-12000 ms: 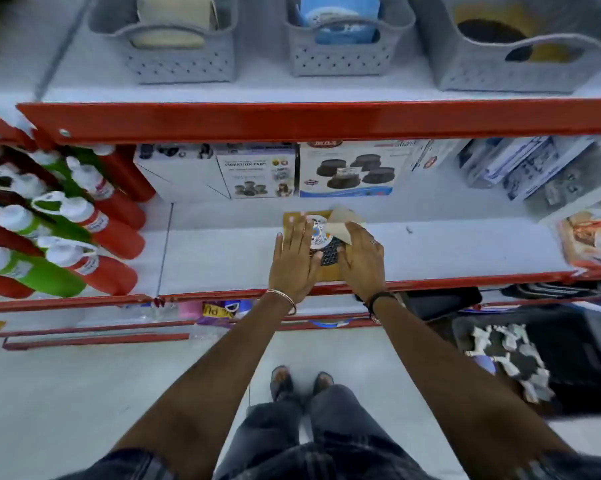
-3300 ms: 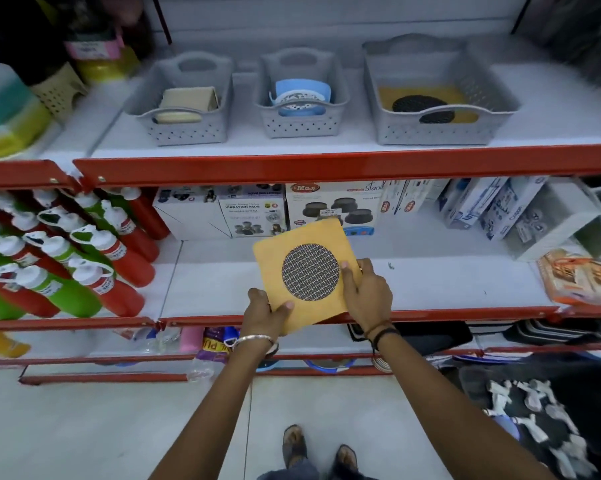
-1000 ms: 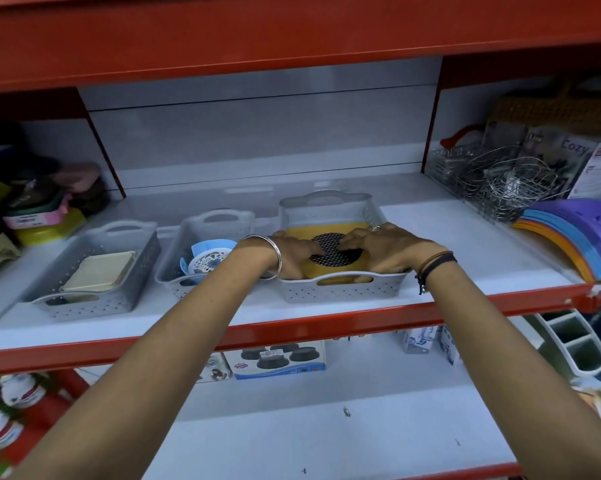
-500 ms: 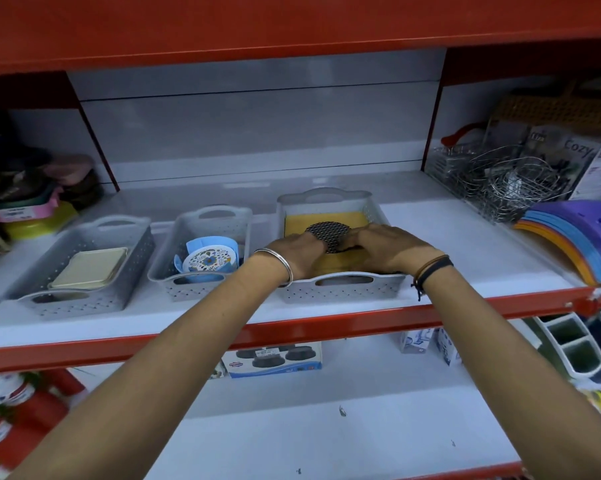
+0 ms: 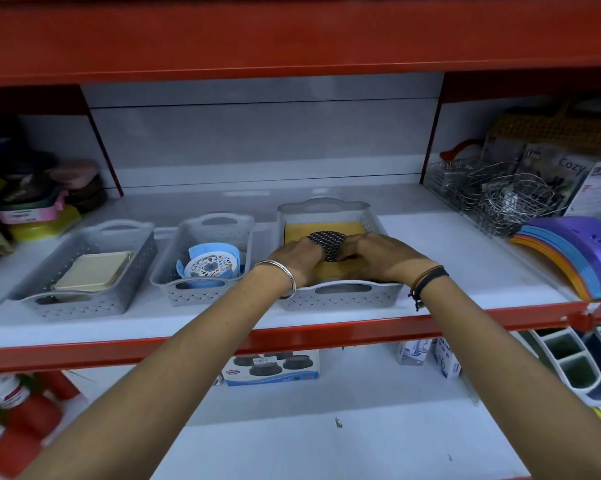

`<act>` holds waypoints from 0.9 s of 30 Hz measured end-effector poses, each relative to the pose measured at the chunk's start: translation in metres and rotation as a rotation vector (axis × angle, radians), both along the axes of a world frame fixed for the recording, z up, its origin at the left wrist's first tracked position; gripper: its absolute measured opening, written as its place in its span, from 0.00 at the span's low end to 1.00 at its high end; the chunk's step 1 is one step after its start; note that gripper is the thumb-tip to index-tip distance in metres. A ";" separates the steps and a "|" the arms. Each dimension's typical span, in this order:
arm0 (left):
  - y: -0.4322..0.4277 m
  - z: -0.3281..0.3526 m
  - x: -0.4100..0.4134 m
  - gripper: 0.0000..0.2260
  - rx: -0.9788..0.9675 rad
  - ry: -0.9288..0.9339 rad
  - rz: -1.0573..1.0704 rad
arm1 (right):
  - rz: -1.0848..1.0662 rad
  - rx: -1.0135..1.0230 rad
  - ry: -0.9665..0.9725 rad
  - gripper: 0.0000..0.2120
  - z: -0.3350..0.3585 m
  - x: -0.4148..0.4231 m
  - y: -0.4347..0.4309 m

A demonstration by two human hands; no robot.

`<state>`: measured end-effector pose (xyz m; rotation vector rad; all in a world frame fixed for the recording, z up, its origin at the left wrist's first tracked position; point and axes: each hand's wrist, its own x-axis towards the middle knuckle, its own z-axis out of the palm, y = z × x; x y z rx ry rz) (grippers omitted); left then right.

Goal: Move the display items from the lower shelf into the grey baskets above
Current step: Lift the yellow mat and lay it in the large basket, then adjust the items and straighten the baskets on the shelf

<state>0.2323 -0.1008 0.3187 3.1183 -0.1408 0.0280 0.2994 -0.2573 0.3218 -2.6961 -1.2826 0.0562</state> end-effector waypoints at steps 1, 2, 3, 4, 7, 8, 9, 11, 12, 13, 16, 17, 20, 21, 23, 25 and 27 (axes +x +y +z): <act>0.000 0.000 0.000 0.14 0.000 -0.003 0.011 | 0.008 0.002 -0.004 0.17 0.000 0.001 0.000; -0.001 0.000 0.000 0.14 0.004 -0.007 0.018 | 0.017 0.012 -0.005 0.18 0.000 0.002 0.001; -0.001 0.000 0.001 0.14 0.011 -0.013 0.025 | 0.026 0.020 -0.007 0.18 0.000 0.002 0.001; 0.000 -0.001 0.001 0.14 0.019 -0.020 0.032 | 0.033 0.025 -0.010 0.17 -0.001 0.004 0.001; 0.001 -0.001 0.000 0.14 0.035 -0.029 0.043 | 0.019 0.030 -0.002 0.15 -0.002 0.006 0.002; 0.001 -0.001 0.001 0.14 0.027 -0.022 0.040 | 0.010 0.033 0.005 0.14 -0.002 0.006 0.000; 0.003 0.000 -0.001 0.13 0.007 -0.010 0.037 | 0.007 0.023 0.014 0.13 -0.001 0.004 0.001; 0.006 0.006 -0.006 0.12 -0.085 0.016 -0.003 | -0.006 -0.011 0.031 0.12 0.006 -0.002 0.003; 0.008 0.012 -0.010 0.12 -0.162 0.021 -0.032 | -0.023 -0.019 0.040 0.13 0.011 -0.004 0.005; 0.011 0.020 -0.016 0.12 -0.243 0.010 -0.059 | -0.042 0.000 0.046 0.13 0.017 -0.010 0.009; 0.042 0.046 -0.037 0.13 -0.372 -0.148 -0.074 | -0.043 0.242 0.029 0.16 0.034 -0.027 0.028; 0.059 0.053 -0.045 0.14 -0.378 -0.202 -0.054 | -0.022 0.324 0.028 0.17 0.039 -0.035 0.037; 0.122 0.067 -0.066 0.22 -0.325 -0.155 0.059 | 0.047 0.475 0.104 0.15 0.049 -0.060 0.070; 0.140 0.067 -0.071 0.26 -0.271 -0.071 0.105 | 0.070 0.487 0.132 0.15 0.049 -0.065 0.083; 0.170 0.064 -0.079 0.35 -0.214 0.113 0.174 | 0.109 0.417 0.153 0.17 0.048 -0.071 0.109; 0.186 0.055 -0.082 0.41 -0.256 0.248 0.200 | 0.102 0.232 0.151 0.23 0.046 -0.073 0.131; 0.197 0.042 -0.078 0.44 -0.316 0.292 0.169 | 0.085 0.038 0.157 0.28 0.043 -0.073 0.149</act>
